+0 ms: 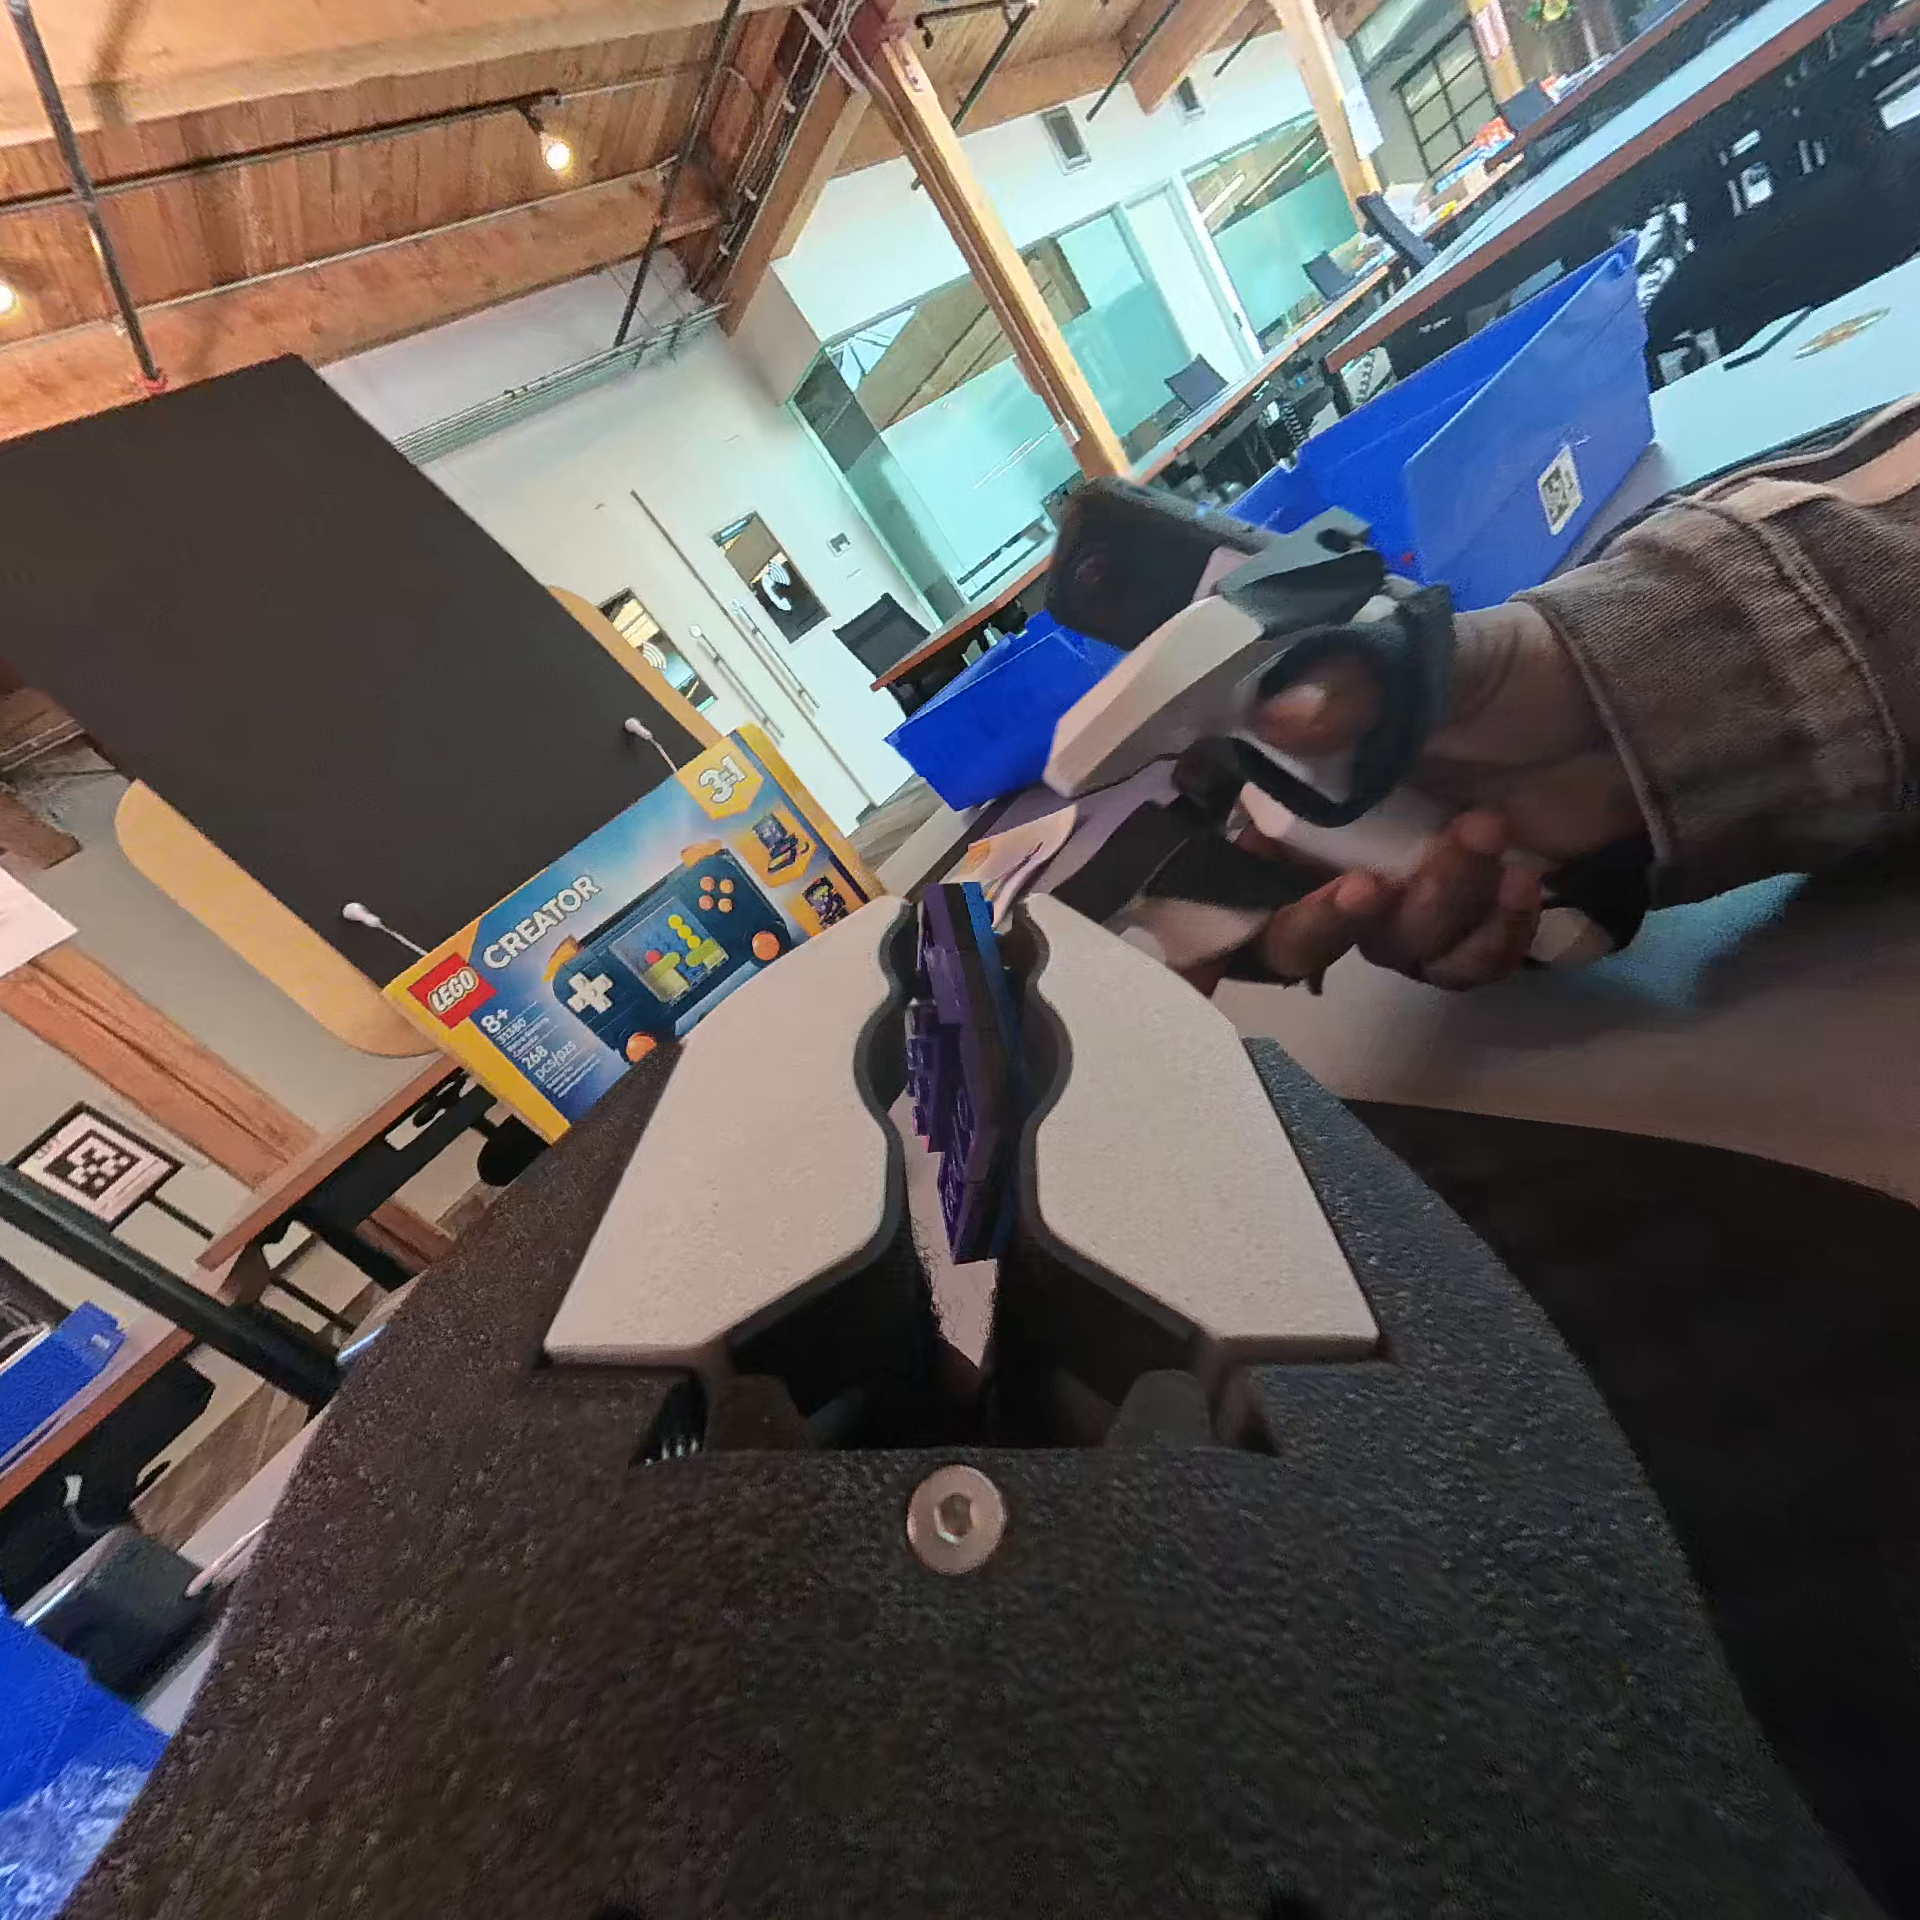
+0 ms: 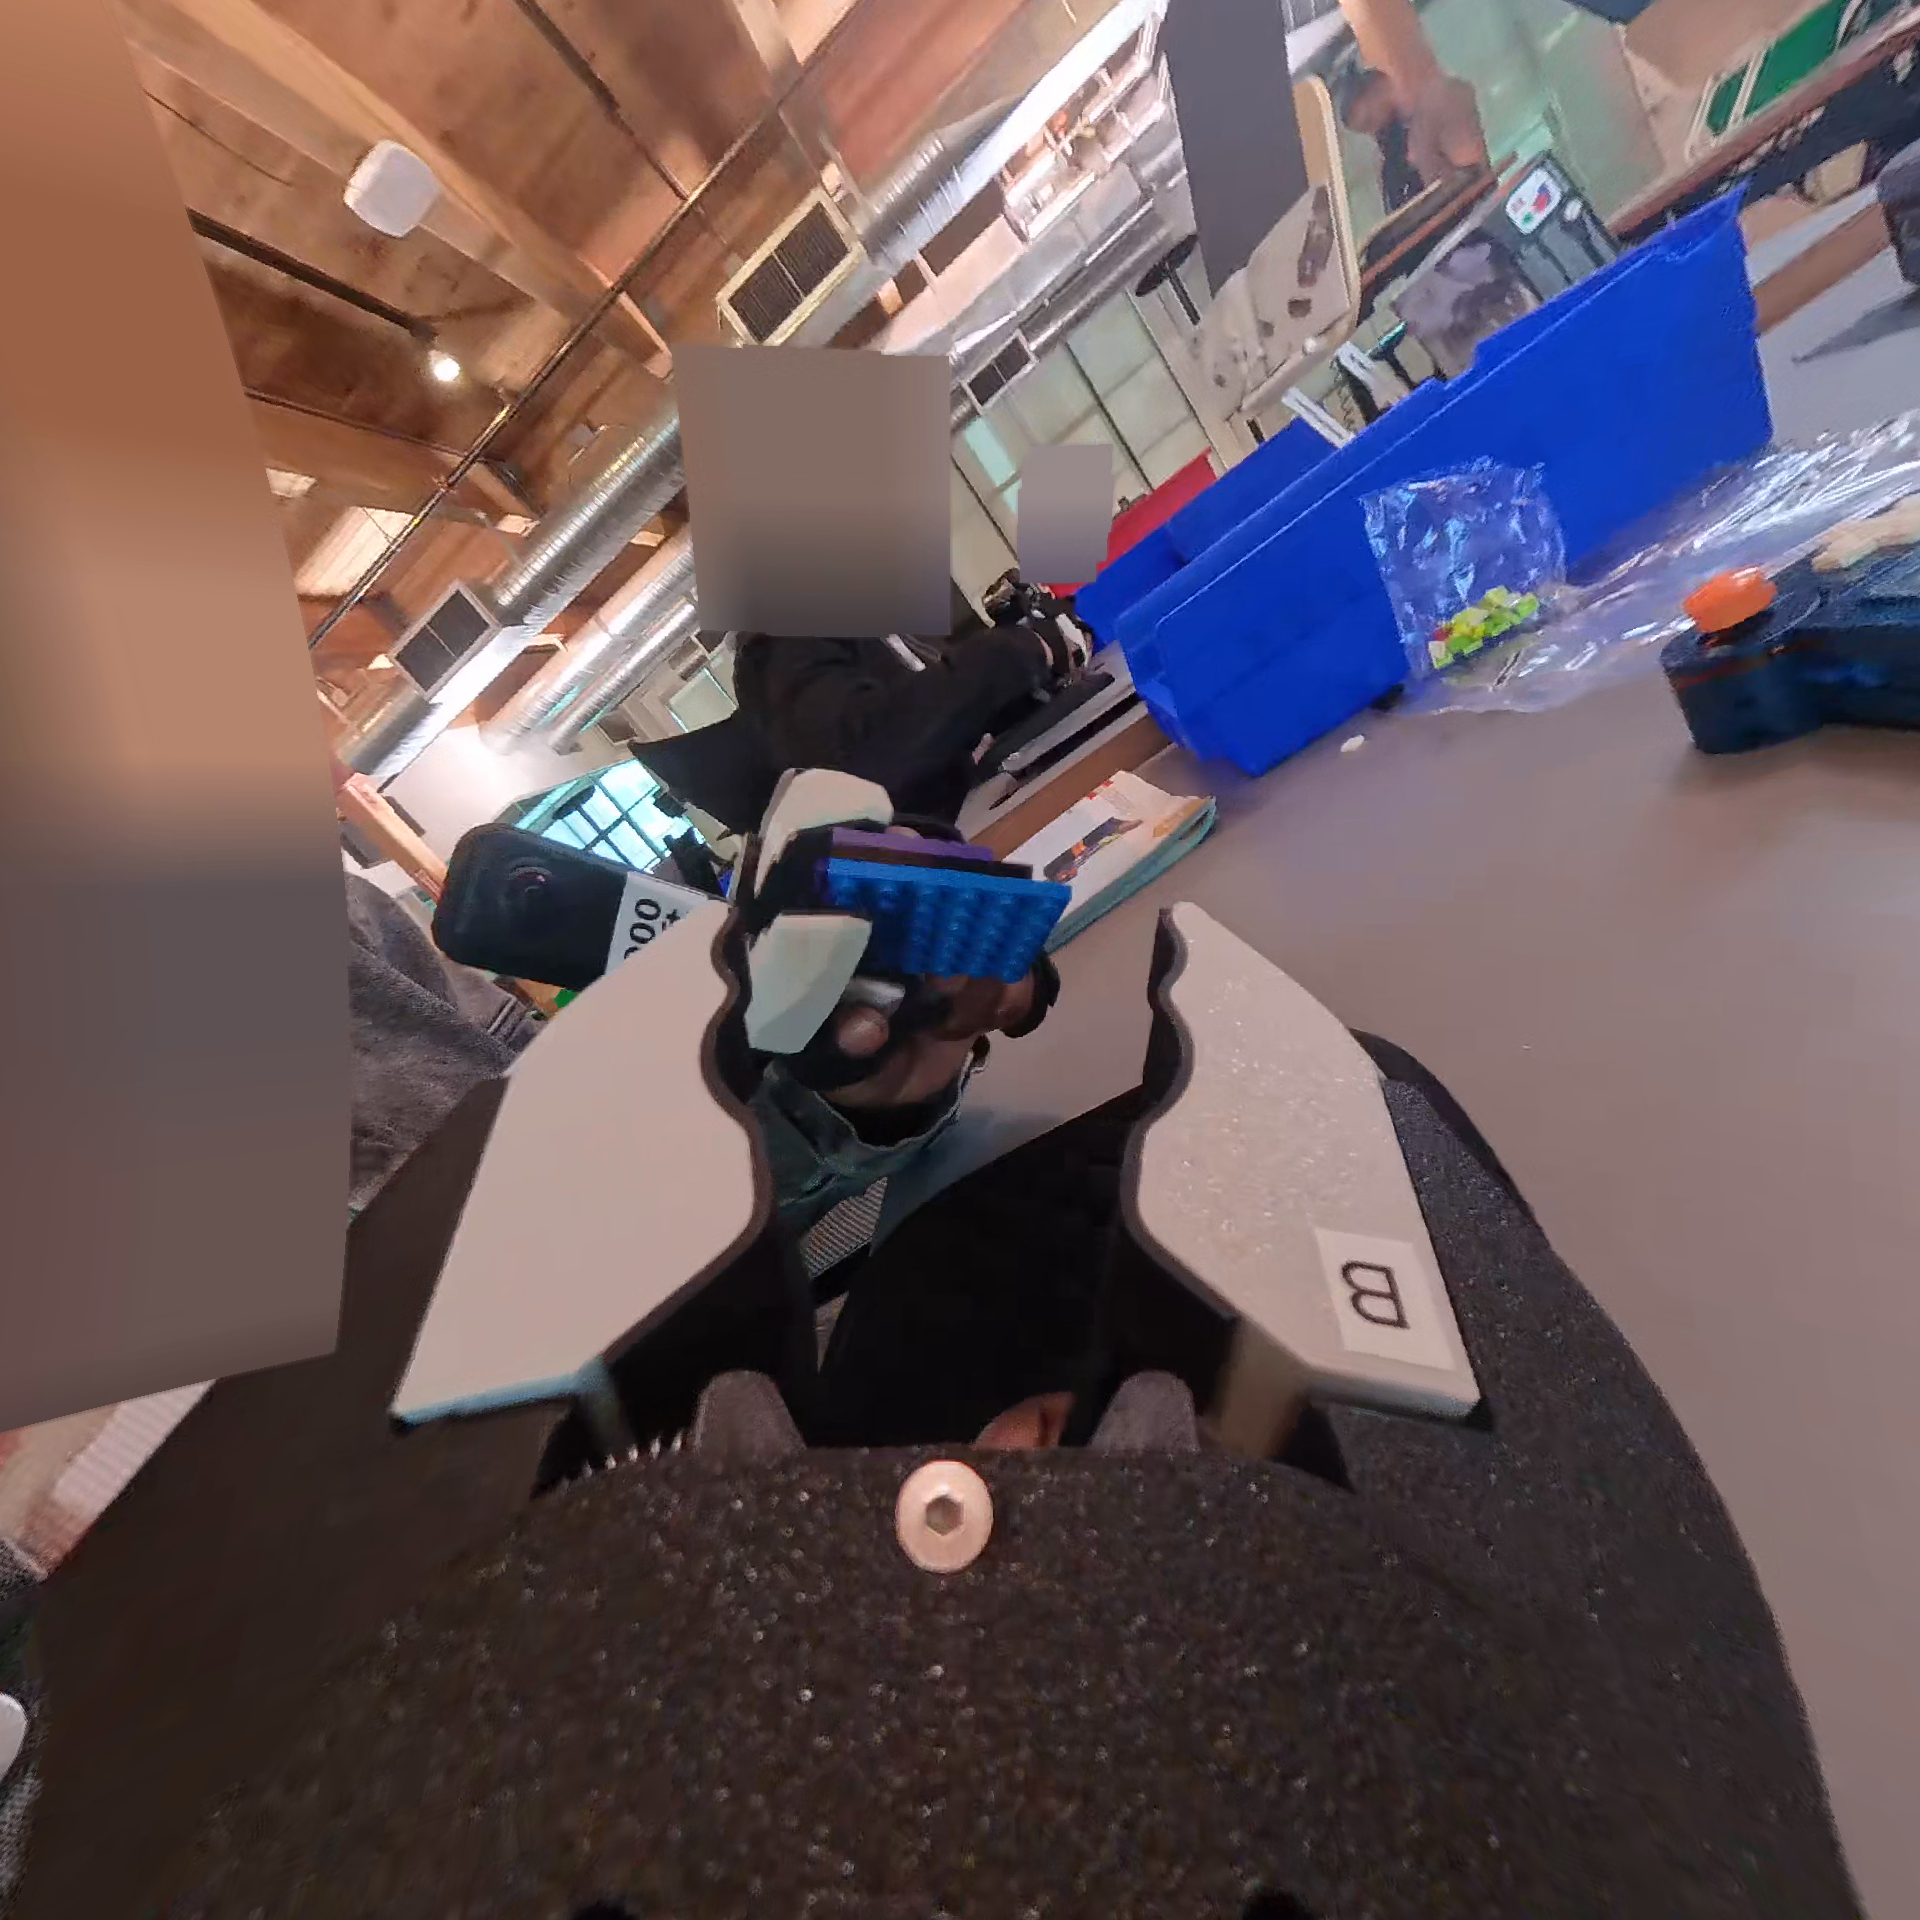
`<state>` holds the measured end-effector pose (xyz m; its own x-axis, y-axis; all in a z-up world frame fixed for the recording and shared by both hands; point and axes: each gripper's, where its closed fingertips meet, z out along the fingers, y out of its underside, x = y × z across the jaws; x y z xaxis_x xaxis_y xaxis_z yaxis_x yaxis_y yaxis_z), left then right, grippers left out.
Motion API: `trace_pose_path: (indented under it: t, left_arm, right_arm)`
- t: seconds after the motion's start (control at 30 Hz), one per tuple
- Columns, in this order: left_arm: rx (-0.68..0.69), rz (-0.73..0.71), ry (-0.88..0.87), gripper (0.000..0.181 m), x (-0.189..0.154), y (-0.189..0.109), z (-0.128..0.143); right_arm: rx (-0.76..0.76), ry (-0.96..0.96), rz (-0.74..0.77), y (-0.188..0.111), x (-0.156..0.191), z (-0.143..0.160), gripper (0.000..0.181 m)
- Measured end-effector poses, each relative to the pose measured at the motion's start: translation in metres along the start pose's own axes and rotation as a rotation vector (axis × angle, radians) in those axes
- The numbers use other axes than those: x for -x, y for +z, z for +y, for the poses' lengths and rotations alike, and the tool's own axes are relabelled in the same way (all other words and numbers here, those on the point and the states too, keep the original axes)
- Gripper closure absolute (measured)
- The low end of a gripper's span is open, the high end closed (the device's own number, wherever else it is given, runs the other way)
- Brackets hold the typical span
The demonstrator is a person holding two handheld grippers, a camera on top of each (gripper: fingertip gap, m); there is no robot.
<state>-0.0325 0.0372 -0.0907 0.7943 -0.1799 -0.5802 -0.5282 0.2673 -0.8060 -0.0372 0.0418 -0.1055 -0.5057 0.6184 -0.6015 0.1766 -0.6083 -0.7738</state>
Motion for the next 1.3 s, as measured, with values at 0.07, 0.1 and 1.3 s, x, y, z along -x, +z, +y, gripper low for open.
trace_pose_path:
  t: [0.07,0.1,1.3]
  left_arm:
    - [-0.009,0.030,0.006,0.165,-0.007,0.001,-0.002]
    - [-0.010,0.036,0.015,0.165,-0.009,0.002,-0.002]
    - [0.896,0.100,-0.516,0.125,0.034,-0.104,0.145]
  right_arm:
    - [0.024,0.034,-0.027,0.008,0.004,0.002,0.106]
    - [0.050,0.054,-0.047,0.011,0.005,0.005,0.105]
    - [0.195,-0.490,0.120,-0.038,-0.014,0.005,0.125]
